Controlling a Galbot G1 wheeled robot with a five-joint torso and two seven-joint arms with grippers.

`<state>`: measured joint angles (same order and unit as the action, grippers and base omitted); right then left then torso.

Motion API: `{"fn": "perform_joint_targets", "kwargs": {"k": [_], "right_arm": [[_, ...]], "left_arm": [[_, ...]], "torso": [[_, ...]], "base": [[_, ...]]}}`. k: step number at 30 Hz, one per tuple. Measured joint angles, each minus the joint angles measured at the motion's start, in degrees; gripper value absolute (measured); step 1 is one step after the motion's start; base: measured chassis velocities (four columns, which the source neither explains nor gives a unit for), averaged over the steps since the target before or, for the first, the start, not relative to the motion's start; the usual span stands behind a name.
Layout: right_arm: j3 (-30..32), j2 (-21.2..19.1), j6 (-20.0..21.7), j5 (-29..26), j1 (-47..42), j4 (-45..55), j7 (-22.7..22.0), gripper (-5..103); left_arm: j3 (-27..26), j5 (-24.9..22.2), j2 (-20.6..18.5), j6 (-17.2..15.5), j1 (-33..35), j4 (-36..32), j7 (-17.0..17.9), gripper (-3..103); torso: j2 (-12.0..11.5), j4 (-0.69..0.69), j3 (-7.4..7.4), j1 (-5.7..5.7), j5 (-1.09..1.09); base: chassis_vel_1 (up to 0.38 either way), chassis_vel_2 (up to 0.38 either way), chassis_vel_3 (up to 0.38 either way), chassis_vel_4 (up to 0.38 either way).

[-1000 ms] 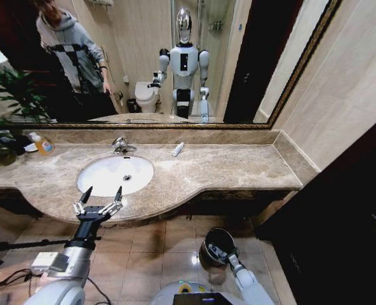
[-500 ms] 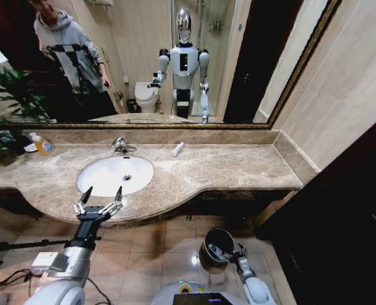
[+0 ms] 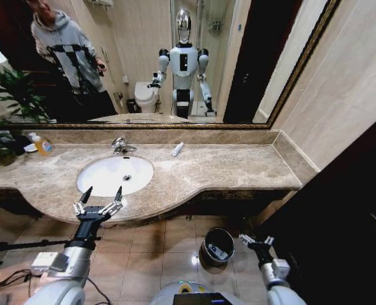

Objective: Pick up the trash from the sink and place it in the trash bin.

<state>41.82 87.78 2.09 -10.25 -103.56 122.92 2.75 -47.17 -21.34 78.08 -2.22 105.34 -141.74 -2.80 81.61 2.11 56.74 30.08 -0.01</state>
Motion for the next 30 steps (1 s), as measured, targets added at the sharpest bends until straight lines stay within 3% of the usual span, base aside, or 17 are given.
{"fn": "perform_joint_targets", "kwargs": {"k": [6,7,11,12,13,16,17,21,27,30], "right_arm": [[-4.1,-3.4,8.9,-4.8,8.4,9.9,-4.9,100],[-4.1,-3.4,8.9,-4.8,8.4,9.9,-4.9,100],[-5.4,-6.6,15.5,-9.4,17.2,11.2,-3.6,100],[-6.6,-9.7,17.7,-10.4,22.3,9.3,-2.1,100],[-6.6,-9.7,17.7,-10.4,22.3,9.3,-2.1,100],[-11.2,-16.6,18.4,-12.2,31.2,3.0,-0.3,100],[-11.2,-16.6,18.4,-12.2,31.2,3.0,-0.3,100],[-21.4,-19.9,15.1,-13.7,43.5,-6.1,-3.5,100],[-31.9,-18.6,15.6,-14.0,54.0,-14.7,-5.7,100],[-38.5,-15.7,16.4,-14.9,62.3,-21.5,-8.4,100]], "left_arm": [[0.0,0.0,0.0,0.0,0.0,0.0,0.0,100],[0.0,0.0,0.0,0.0,0.0,0.0,0.0,100],[0.0,0.0,0.0,0.0,0.0,0.0,0.0,100],[0.0,0.0,0.0,0.0,0.0,0.0,0.0,100],[0.0,0.0,0.0,0.0,0.0,0.0,0.0,100],[0.0,0.0,0.0,0.0,0.0,0.0,0.0,100],[0.0,0.0,0.0,0.0,0.0,0.0,0.0,100],[0.0,0.0,0.0,0.0,0.0,0.0,0.0,100],[0.0,0.0,0.0,0.0,0.0,0.0,0.0,100],[0.0,0.0,0.0,0.0,0.0,0.0,0.0,100]], "torso": [[0.0,0.01,0.01,0.00,0.01],[0.0,0.01,0.01,0.00,0.01],[0.0,0.01,0.01,0.01,0.00],[0.0,0.00,0.01,0.01,0.01],[0.0,0.00,0.01,0.01,0.01],[0.0,0.01,0.01,0.01,0.02],[0.0,0.01,0.01,0.01,0.02],[0.0,0.01,0.02,0.02,0.02],[0.0,-0.01,0.02,0.01,0.02],[0.0,0.01,0.01,0.01,-0.01]], "base": [[0.000,0.000,0.000,0.000],[0.000,0.000,0.000,0.000],[0.000,0.000,0.000,0.000],[0.000,0.000,0.000,0.000],[0.000,0.000,0.000,0.000],[0.000,0.000,0.000,0.000],[0.000,0.000,0.000,0.000],[0.000,0.000,0.000,0.000],[0.000,0.000,0.000,0.000],[0.000,0.000,0.000,0.000]]}}
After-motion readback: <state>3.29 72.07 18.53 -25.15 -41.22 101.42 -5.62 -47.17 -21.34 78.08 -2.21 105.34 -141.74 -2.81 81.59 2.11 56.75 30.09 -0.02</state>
